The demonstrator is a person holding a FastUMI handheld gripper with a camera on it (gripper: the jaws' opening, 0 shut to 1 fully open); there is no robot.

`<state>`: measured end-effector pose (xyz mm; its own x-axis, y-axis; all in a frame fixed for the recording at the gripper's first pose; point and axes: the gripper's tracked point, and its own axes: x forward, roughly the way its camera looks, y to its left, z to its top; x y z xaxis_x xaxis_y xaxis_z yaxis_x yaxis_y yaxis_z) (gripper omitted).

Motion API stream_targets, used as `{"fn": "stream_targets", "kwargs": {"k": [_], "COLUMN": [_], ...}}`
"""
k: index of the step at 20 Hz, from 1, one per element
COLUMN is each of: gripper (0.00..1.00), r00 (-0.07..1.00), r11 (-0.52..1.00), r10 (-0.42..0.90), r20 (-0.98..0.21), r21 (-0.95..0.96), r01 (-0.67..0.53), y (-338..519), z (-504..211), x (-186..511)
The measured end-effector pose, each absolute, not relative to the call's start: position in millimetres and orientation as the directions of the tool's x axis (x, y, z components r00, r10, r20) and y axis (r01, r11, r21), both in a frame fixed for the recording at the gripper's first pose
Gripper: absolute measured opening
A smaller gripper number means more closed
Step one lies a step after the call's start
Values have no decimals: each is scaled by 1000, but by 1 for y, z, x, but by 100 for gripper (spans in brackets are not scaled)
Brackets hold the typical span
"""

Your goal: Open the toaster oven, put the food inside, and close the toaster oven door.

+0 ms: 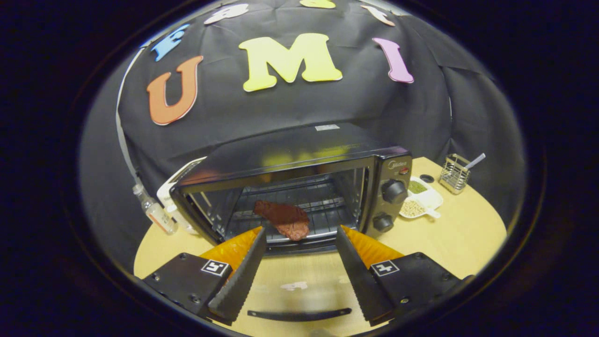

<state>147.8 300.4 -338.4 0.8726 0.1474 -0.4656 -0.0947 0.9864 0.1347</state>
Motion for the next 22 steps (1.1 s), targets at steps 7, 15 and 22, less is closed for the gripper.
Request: {"fn": "stream_targets", "kwargs": {"k": [7,15,22], "gripper": [95,95,95], "r00": [836,776,739], "r11": [980,973,975], "r10": [193,211,197], "r20": [-514,-594,-645], "r21": [63,56,48], "r01": [-187,-222,-218], "y": [287,273,282], "z": [-362,-414,-458], "x": [75,17,26]}}
